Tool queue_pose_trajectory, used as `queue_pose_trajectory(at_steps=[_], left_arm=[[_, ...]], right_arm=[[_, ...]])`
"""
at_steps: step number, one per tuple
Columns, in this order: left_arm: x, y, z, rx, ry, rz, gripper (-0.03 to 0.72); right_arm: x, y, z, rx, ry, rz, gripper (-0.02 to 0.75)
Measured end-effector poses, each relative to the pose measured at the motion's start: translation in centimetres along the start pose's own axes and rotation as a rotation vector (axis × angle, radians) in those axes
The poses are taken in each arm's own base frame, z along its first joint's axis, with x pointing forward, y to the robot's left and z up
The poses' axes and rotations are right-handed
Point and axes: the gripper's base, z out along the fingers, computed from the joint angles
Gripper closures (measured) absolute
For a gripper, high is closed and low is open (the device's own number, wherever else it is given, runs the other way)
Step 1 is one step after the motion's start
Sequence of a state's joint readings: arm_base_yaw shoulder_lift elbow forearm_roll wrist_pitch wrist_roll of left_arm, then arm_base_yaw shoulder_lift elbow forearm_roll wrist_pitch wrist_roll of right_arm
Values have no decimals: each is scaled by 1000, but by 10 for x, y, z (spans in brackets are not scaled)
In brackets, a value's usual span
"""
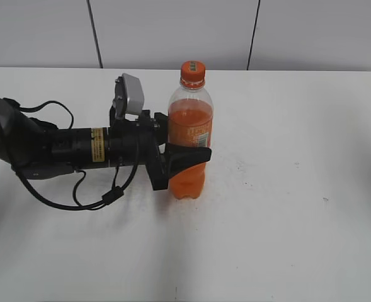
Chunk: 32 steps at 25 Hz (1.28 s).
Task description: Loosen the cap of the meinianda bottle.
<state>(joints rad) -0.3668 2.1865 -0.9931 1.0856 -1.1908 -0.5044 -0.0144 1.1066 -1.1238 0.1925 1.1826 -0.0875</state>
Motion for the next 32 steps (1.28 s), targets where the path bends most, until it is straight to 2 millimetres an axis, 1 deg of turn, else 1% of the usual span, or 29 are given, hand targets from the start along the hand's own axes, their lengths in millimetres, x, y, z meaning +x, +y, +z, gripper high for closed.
queue_pose_trajectory(at_steps=[4,7,9,10,12,15,18,21,25,29,32], left_arm=[[0,0,0,0,-1,0,273],[0,0,0,1,-1,0,273],[0,0,0,1,-1,0,273],[0,0,0,1,-1,0,273],[0,0,0,1,-1,0,273],[0,0,0,1,-1,0,273],[0,0,0,1,-1,0,273],[0,0,0,1,-1,0,273],[0,0,0,1,-1,0,273],[0,0,0,1,-1,0,273],[0,0,0,1,-1,0,273]], right_arm=[[-54,-5,21,-1,44,10,247],[-86,-7,37,-2,49,38,247],[-101,-4,45,-7,46,55,247],[-107,1,49,-13,45,55,247],[-116,18,56,-35,48,57,247],[-121,52,69,-80,75,42,247],[-119,90,81,-122,113,27,247],[-115,119,87,-154,138,9,247],[-104,150,85,-196,157,-40,238],[-95,173,85,-215,157,-43,233],[-89,187,91,-187,151,-56,232]])
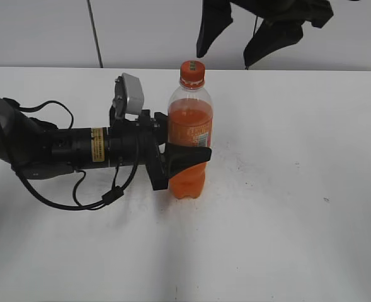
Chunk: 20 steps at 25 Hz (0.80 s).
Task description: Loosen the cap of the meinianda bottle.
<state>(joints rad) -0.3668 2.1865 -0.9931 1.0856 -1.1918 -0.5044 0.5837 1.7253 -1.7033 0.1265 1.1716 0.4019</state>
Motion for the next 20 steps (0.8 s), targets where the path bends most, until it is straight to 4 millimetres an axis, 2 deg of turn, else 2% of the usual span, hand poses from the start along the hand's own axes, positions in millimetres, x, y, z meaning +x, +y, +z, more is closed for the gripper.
queue_pose_trajectory(at_steps=[9,14,20], left_arm=[[0,0,0,0,0,0,273],[0,0,0,5,3,2,273],[0,0,0,5,2,2,273]], right_arm=[[3,33,17,-12,-101,-26,231],[3,33,38,14,-61,-24,231],[6,31,40,35,-29,-23,256]])
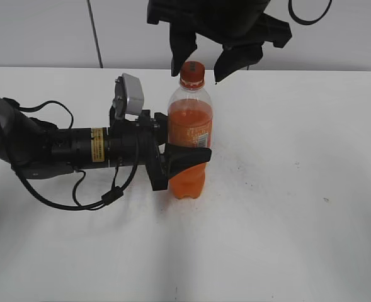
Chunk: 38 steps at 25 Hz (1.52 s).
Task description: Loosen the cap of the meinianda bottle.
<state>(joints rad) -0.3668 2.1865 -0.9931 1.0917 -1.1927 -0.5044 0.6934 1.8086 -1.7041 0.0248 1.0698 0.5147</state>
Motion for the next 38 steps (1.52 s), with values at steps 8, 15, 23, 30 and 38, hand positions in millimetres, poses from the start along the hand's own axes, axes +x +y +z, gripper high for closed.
queue_pose_trajectory(at_steps=[8,15,23,30,38], left_arm=[[0,0,0,0,0,0,273],[0,0,0,0,0,0,273],[0,0,0,0,0,0,273],[0,0,0,0,1,0,273],[0,0,0,-2,0,-4,273]], right_arm=[[2,-1,0,12,18,-1,282],[0,0,0,4,3,-1,335],[1,-1,4,10,15,-1,396],[1,0,4,6,15,-23,468],[-1,1,4,-3,-1,-514,469]])
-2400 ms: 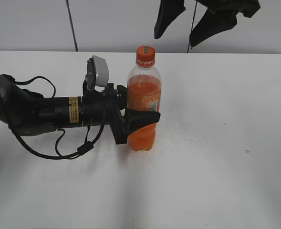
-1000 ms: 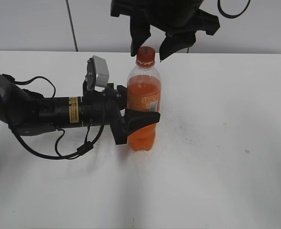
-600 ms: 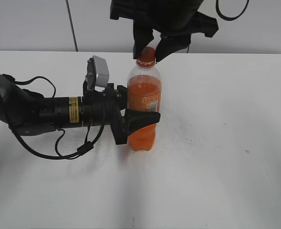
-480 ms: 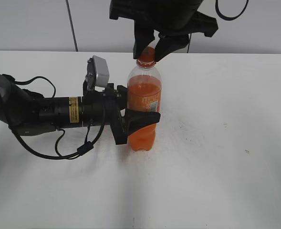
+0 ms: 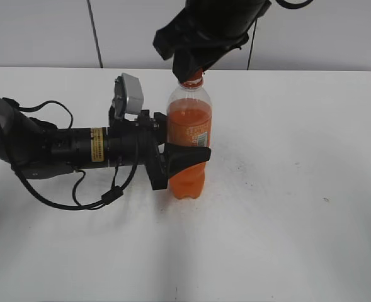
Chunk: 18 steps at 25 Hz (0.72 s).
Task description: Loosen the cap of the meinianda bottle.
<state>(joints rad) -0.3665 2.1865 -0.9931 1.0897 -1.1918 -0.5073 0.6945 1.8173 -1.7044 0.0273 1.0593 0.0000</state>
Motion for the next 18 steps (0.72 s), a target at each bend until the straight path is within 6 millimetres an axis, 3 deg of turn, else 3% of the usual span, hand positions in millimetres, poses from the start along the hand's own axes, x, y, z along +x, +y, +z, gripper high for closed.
queue_pose_trajectory(at_steps=[3,8,18], left_arm=[[0,0,0,0,0,0,273],[0,1,-1,4,0,2,273],[0,-1,-1,18,1,20,273]], right_arm=[[0,1,0,-12,-6,-276,469],[0,4,0,-49,-20,-589,469],[3,6,-4,-76,6,-794,469]])
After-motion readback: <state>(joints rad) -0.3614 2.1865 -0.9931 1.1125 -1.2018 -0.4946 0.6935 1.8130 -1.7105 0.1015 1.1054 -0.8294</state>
